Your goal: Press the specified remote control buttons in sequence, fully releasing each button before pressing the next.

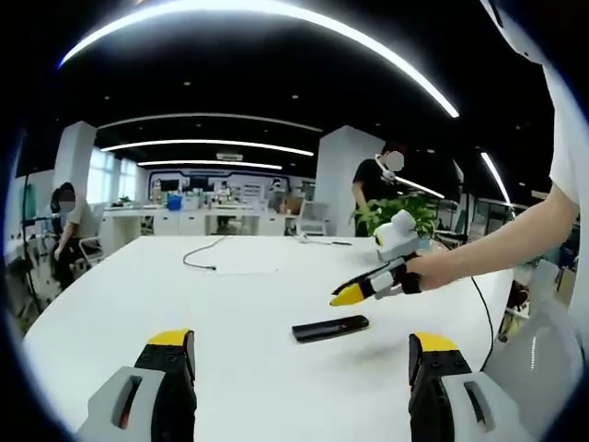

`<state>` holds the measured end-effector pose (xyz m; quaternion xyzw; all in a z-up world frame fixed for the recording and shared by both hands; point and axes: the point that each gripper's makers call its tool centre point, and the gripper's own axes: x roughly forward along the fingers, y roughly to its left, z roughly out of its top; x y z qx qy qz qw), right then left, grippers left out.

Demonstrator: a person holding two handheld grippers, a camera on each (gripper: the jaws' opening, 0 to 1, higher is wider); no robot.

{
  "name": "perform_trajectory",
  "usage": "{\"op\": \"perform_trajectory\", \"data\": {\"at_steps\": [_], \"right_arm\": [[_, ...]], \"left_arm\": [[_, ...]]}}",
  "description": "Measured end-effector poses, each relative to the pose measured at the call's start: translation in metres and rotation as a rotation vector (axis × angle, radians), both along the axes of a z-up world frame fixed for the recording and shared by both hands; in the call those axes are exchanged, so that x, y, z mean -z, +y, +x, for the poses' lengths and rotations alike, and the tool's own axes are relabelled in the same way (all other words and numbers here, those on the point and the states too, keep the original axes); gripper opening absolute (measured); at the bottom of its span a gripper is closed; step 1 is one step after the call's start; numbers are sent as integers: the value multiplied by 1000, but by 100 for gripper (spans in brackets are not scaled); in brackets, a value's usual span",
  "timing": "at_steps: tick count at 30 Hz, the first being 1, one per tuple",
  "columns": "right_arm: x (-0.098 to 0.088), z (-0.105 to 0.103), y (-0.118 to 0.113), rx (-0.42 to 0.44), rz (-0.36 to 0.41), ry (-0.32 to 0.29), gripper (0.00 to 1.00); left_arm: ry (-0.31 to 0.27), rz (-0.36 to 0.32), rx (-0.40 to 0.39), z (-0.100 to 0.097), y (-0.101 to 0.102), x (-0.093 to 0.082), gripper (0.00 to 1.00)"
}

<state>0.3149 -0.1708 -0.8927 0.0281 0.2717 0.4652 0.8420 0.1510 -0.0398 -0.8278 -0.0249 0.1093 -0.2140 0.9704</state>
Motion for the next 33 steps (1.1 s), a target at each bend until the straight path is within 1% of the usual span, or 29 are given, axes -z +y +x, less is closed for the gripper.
{"op": "perform_trajectory", "data": {"at_steps": [1, 4, 6, 7, 8, 12, 14, 17, 21, 22, 24, 25, 26, 28, 29, 30, 33], "right_arm": [[-6, -2, -2, 20, 17, -14, 84], [-19, -8, -11, 60, 36, -48, 94], [-29, -14, -16, 88, 56, -68, 99], [-30, -17, -19, 93, 53, -66, 99], [-37, -20, -22, 103, 68, -83, 99], [-55, -36, -35, 144, 99, -115, 99], [-61, -45, -39, 154, 100, -126, 99], [-64, -55, -45, 166, 94, -143, 99], [-68, -80, -52, 170, 62, -169, 99], [-68, -82, -52, 171, 60, -172, 99], [-72, -98, -55, 179, 46, -187, 99], [-73, -103, -57, 182, 38, -195, 99], [-73, -110, -61, 190, 17, -205, 99], [-73, -122, -67, 202, 2, -215, 99], [-73, -124, -68, 205, 0, -216, 99], [-72, -133, -74, 216, -12, -216, 99], [-71, -146, -84, 227, -26, -219, 97]], "left_arm": [[-1, -1, 0, 0, 0, 0, 100], [-6, -5, -3, 0, 1, -2, 100], [-7, -8, -3, 0, 1, -2, 100], [-8, -11, -3, 0, 1, -2, 100], [-10, -12, -1, 0, 0, -3, 100], [-15, -14, 1, -2, 0, -4, 100], [-17, -17, 3, -2, 0, -5, 100], [-17, -17, 5, -3, 0, -5, 100], [-17, -13, 4, -5, 0, -5, 100], [-17, -13, 4, -5, 0, -5, 100], [-20, -14, 1, -6, 1, -5, 100], [-22, -17, -1, -6, 1, -6, 100], [-23, -18, -4, -6, 1, -6, 100], [-25, -22, -9, -6, 2, -7, 100], [-26, -21, -13, -6, 3, -7, 100], [-27, -21, -15, -6, 3, -7, 100], [-28, -17, -21, -6, 4, -7, 100]]}}
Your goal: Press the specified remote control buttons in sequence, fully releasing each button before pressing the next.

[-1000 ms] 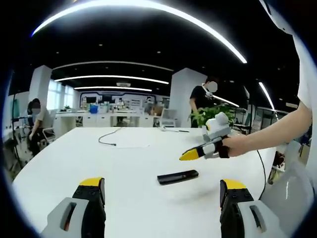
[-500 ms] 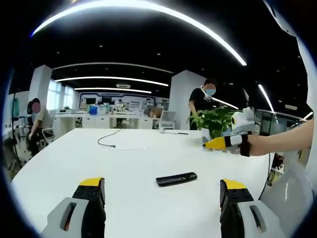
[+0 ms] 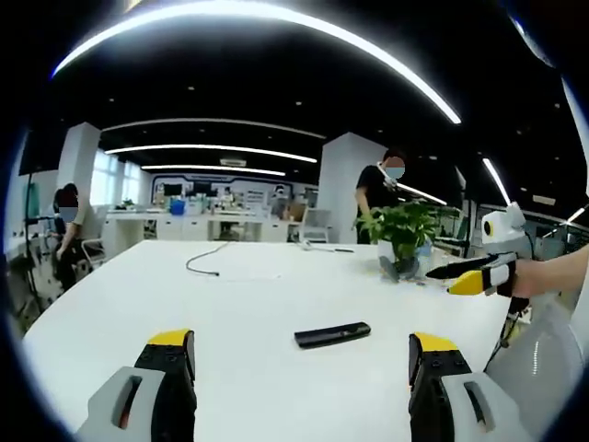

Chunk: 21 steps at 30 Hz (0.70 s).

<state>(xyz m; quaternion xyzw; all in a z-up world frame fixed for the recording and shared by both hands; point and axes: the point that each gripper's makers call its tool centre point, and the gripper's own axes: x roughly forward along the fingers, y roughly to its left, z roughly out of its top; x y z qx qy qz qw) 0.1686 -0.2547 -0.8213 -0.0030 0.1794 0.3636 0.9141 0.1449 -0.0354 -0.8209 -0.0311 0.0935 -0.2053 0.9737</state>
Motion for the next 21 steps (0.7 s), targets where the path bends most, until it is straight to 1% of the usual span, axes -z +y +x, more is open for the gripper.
{"op": "perform_trajectory", "data": {"at_steps": [2, 6, 8, 11, 12, 13, 14, 17, 19, 21], "right_arm": [[4, -9, -11, 26, -37, -2, 97], [6, -22, -25, 61, -68, -10, 97], [8, -27, -29, 67, -65, -6, 96], [13, -29, -30, 86, -47, 14, 97], [14, -29, -30, 83, -56, 18, 97], [15, -29, -34, 82, -106, 2, 97], [14, -29, -36, 82, -117, -13, 96], [14, -29, -45, 87, -107, -16, 97], [19, -26, -52, 117, -96, -5, 96], [21, -26, -52, 115, -82, 3, 95]], "left_arm": [[-3, 3, -6, 0, 1, 0, 100], [-9, 1, -24, 1, 4, -2, 100], [-9, -4, -32, 0, 6, -3, 100], [-9, -14, -33, -1, 8, -2, 100], [-7, -15, -32, -1, 7, -2, 99], [-2, -15, -29, -1, 7, -2, 98], [-3, -14, -29, -1, 7, -2, 98], [-8, -4, -29, -1, 7, -2, 98], [-6, -9, -25, 0, 6, -3, 98], [1, -8, -21, 0, 5, -1, 99]]}}
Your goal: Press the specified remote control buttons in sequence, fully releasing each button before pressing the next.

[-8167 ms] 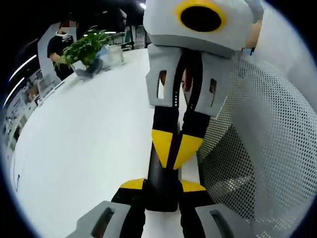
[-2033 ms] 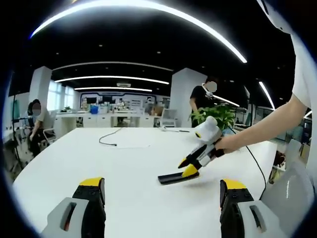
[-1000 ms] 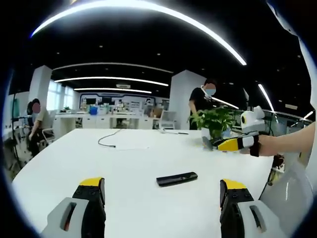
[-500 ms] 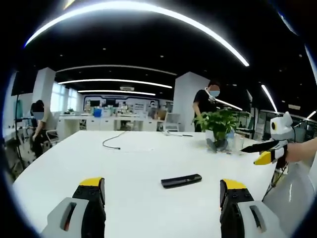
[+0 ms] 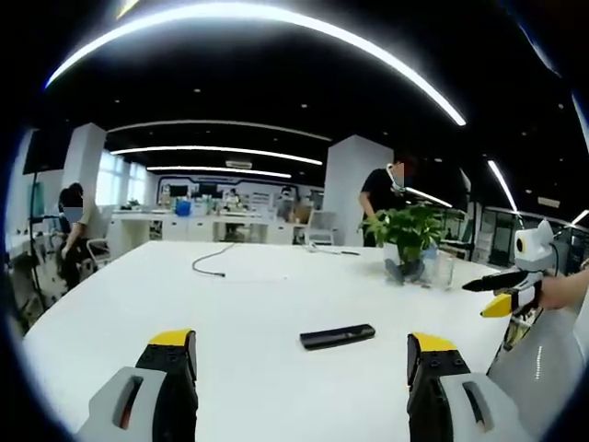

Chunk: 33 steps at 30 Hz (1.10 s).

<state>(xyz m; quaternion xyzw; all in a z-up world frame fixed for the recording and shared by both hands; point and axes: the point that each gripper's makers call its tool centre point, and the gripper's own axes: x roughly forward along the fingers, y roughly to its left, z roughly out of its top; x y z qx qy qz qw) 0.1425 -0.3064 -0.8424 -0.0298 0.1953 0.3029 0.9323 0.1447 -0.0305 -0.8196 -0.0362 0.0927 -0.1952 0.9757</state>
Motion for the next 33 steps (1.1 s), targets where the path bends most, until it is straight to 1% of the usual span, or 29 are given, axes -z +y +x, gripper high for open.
{"op": "perform_trajectory", "data": {"at_steps": [2, 5, 6, 8, 10, 12, 13, 17, 19, 20, 22, 25, 27, 31, 33], "right_arm": [[3, 3, -3, 4, -30, -1, 94], [5, 4, -8, 25, -34, 1, 94], [4, 5, -10, 33, -29, -1, 93], [1, 6, -11, 44, 18, 5, 92], [0, 8, -15, 58, 32, 3, 92], [-2, 10, -20, 86, 55, -2, 92], [-3, 10, -21, 97, 59, -5, 92], [-8, 12, -30, 147, 71, -30, 91], [-11, 13, -35, 175, 82, -39, 91], [-14, 13, -37, 187, 103, -48, 92], [-17, 15, -40, 209, 114, -63, 93], [-17, 16, -43, 227, 112, -68, 94], [-16, 16, -45, 241, 101, -69, 94], [-17, 15, -50, 273, 83, -84, 94], [-18, 14, -50, 288, 80, -87, 94]], "left_arm": [[8, 1, 3, 0, -1, 1, 99], [10, 3, 11, 0, -3, 1, 100], [8, 6, 15, 0, -4, 0, 100], [17, 15, 23, -1, -6, 2, 100], [28, 22, 35, -2, -8, 4, 99], [68, 22, 86, -7, -16, 10, 96], [70, 28, 95, -8, -18, 10, 95], [46, 72, 121, -12, -23, 8, 95], [28, 97, 109, -12, -20, 7, 95], [25, 102, 103, -11, -18, 7, 95], [14, 110, 89, -10, -14, 5, 96], [27, 109, 63, -9, -8, 8, 98], [40, 124, 58, -9, -5, 11, 99], [30, 170, 77, -12, -7, 13, 100], [29, 173, 97, -14, -10, 14, 100]]}}
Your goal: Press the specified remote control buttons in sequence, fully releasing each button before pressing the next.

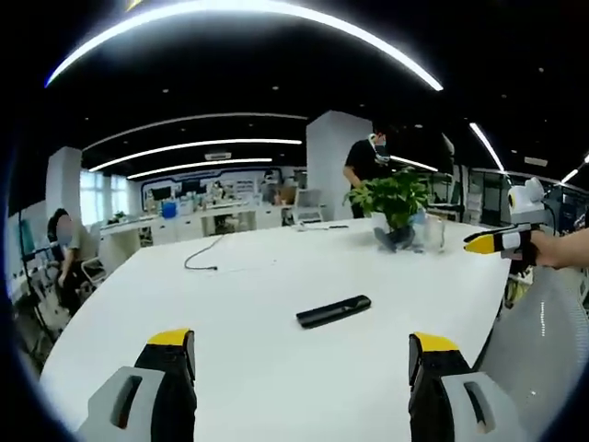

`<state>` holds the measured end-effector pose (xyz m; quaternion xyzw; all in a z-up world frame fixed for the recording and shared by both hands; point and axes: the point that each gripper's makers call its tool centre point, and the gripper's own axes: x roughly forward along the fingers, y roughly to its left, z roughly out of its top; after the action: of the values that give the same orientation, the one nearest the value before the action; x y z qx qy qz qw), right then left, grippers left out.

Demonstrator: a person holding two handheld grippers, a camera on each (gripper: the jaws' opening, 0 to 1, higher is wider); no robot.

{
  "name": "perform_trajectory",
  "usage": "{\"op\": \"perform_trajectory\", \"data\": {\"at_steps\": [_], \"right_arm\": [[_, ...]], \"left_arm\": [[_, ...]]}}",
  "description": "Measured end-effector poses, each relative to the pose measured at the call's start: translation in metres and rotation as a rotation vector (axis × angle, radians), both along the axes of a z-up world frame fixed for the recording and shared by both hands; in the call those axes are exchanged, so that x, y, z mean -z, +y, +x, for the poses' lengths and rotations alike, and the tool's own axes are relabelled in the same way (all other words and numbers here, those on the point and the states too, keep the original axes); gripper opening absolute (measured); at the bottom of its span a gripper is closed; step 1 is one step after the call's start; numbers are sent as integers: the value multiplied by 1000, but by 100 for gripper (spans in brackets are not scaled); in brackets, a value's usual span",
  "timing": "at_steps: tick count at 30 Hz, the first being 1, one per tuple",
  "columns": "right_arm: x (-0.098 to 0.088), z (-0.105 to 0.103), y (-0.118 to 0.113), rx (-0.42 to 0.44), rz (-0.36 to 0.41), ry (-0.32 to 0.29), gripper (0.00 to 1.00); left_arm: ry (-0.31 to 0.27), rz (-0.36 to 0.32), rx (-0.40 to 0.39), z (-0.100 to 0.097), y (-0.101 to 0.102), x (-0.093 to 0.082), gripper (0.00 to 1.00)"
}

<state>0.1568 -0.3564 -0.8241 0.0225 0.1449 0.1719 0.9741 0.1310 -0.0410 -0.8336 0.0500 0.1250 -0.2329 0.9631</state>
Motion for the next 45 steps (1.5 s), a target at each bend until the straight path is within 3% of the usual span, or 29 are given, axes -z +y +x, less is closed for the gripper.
{"op": "perform_trajectory", "data": {"at_steps": [3, 7, 11, 14, 21, 33, 45], "right_arm": [[-1, -2, 1, 12, 1, 0, 94], [-3, -3, 5, 5, 26, 3, 93], [-5, -4, 21, -51, 39, -1, 95], [-2, -8, 36, -121, 6, 14, 96], [4, -15, 50, -207, -29, 36, 93], [6, -9, 32, -210, 81, 46, 89], [10, -10, 37, -243, 12, 52, 91]], "left_arm": [[23, -3, 24, -3, -4, 4, 100], [9, -11, 5, -1, 0, 1, 100], [5, -26, -28, 1, 8, -1, 100], [15, -29, -64, 1, 15, 0, 100], [-15, -57, -106, 3, 22, -7, 100], [-4, -36, -118, 4, 21, -4, 99], [19, -2, -128, 6, 21, 2, 98]]}}
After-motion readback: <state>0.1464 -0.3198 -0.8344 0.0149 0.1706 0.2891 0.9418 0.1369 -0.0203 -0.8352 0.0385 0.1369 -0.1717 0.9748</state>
